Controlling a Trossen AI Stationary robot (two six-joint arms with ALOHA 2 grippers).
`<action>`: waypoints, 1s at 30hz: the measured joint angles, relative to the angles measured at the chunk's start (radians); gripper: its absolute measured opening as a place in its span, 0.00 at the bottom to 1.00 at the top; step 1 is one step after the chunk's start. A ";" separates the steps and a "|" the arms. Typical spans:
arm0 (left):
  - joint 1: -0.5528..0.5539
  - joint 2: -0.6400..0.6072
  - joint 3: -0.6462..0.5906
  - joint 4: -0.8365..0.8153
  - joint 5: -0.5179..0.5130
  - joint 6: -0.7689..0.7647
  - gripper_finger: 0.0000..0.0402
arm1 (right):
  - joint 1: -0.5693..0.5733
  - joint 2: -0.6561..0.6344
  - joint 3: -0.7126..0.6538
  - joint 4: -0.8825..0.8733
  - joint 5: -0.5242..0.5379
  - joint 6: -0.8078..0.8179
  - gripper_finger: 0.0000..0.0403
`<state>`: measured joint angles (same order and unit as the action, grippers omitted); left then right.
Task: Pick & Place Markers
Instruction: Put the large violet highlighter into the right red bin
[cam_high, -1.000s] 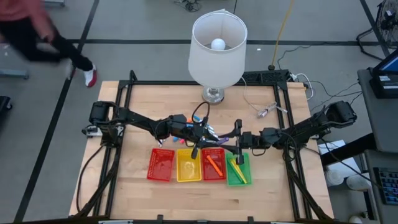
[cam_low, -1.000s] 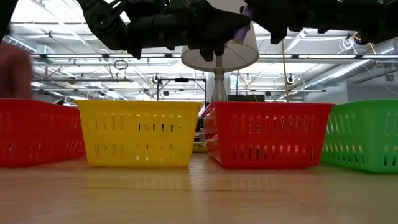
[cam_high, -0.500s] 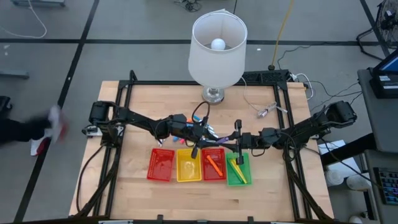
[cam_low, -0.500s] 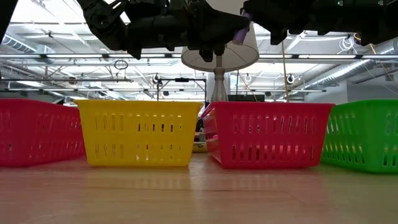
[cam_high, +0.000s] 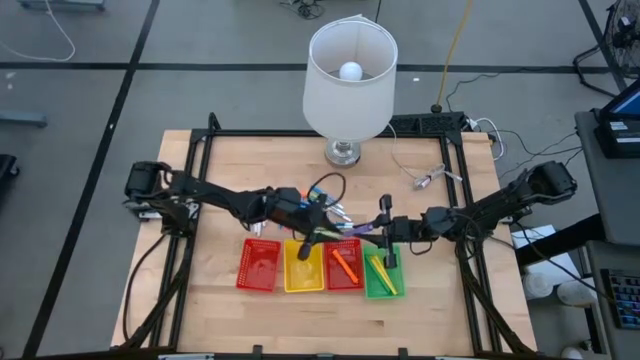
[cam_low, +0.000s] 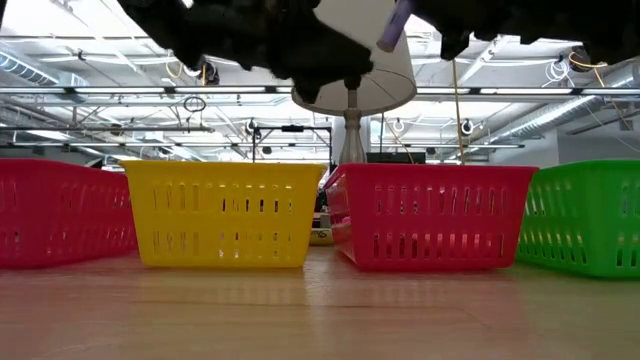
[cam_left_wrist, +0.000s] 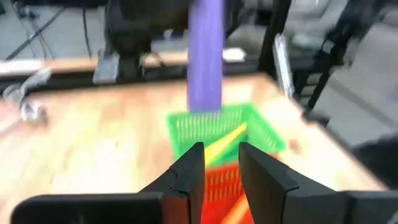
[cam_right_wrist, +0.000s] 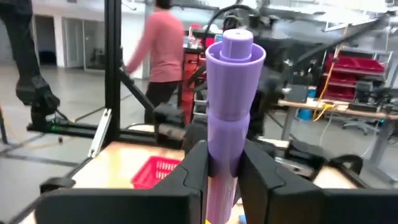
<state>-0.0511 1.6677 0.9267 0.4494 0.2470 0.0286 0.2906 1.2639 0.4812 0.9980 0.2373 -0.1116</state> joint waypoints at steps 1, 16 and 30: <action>-0.003 -0.013 0.000 -0.035 -0.028 0.011 0.25 | 0.001 0.000 0.000 0.000 -0.004 0.022 0.11; 0.001 -0.198 0.000 -0.573 -0.533 -0.030 0.23 | 0.121 0.138 0.398 -0.815 0.102 0.464 0.11; 0.001 -0.198 0.002 -0.662 -0.586 -0.054 0.23 | 0.071 0.270 0.446 -0.975 -0.033 0.690 0.11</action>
<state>-0.0502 1.4696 0.9291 -0.2122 -0.3389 -0.0254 0.3613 1.5344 0.9276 0.0234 0.2047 0.5786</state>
